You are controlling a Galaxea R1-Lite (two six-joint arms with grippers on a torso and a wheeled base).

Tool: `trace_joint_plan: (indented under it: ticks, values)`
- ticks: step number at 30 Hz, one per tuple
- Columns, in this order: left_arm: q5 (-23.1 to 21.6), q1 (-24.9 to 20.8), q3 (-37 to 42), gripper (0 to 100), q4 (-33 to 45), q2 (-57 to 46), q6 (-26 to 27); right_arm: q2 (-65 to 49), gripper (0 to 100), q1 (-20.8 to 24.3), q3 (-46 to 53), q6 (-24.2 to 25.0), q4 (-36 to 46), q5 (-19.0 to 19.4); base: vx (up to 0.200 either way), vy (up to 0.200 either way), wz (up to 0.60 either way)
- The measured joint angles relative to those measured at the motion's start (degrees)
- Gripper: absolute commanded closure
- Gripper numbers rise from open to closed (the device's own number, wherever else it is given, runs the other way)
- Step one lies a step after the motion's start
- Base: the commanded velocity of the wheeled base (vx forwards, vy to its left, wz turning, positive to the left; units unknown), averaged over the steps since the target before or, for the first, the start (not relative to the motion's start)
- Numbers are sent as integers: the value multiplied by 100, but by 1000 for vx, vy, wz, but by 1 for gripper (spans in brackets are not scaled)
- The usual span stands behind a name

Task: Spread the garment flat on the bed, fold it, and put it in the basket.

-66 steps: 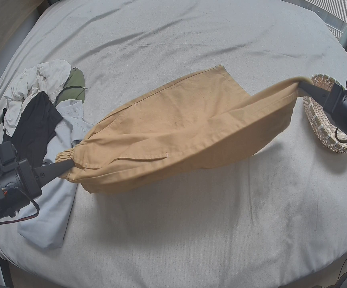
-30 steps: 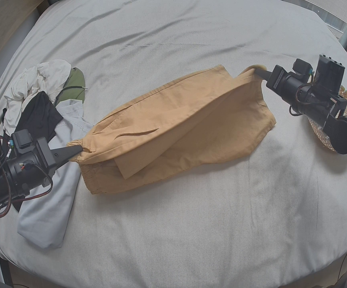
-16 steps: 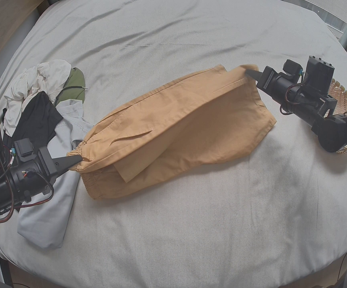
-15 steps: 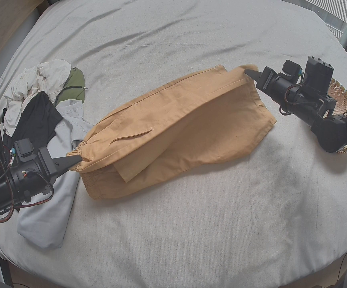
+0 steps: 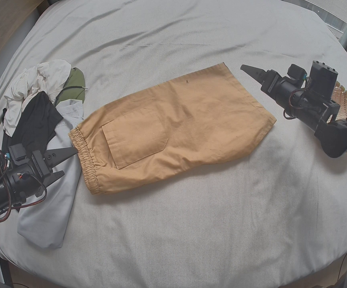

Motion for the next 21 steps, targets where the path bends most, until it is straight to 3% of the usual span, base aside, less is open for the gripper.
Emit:
trace_joint_plan:
  ticks: [8, 13, 21]
  values:
    - [-158, -65, 151, 0, -4, -367, -22, -472, 0, -99, 1226, 66, 24, -4, 0, 0, 0]
    - [-334, -257, 418, 0, -1, -645, -29, -649, 0, -105, 1935, 413, 2, 0, 0, 0, 0]
    - [-367, -379, 557, 0, -4, -816, -27, -502, 0, -115, 2235, 492, -232, 0, 0, 0, 0]
